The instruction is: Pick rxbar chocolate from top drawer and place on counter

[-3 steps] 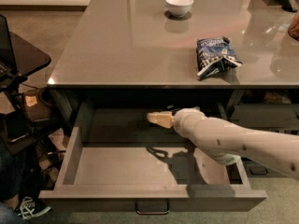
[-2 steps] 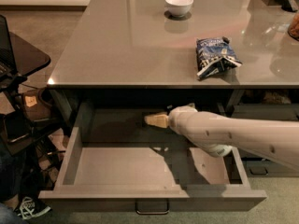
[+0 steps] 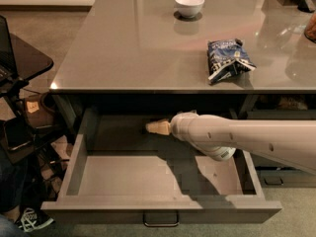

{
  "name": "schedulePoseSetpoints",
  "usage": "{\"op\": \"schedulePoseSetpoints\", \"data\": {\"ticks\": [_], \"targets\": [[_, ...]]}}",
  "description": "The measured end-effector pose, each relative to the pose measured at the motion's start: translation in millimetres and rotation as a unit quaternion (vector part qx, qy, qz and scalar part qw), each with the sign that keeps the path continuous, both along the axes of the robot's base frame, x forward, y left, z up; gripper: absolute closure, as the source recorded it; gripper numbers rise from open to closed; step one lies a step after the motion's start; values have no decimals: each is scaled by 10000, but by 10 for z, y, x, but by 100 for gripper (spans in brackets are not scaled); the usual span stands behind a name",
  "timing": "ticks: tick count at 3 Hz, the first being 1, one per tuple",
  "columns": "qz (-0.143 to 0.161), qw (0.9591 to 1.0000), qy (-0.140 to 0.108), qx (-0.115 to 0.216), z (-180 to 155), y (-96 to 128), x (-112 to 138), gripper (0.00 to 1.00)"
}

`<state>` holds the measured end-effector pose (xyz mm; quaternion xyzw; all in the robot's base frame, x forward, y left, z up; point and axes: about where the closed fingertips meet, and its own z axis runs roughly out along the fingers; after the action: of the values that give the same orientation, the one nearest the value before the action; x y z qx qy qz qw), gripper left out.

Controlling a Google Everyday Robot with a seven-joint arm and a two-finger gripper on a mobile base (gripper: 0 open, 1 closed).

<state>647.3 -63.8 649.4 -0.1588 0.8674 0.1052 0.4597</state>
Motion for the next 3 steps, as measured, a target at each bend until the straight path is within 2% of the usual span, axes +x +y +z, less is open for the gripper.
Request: {"op": "schedulePoseSetpoints", "data": {"ticks": [1, 2, 3], "targets": [[-219, 9983, 475, 245, -366, 28, 12, 0], [-219, 9983, 475, 245, -366, 28, 13, 0], [-644, 9967, 483, 51, -467, -141, 326, 0]]}}
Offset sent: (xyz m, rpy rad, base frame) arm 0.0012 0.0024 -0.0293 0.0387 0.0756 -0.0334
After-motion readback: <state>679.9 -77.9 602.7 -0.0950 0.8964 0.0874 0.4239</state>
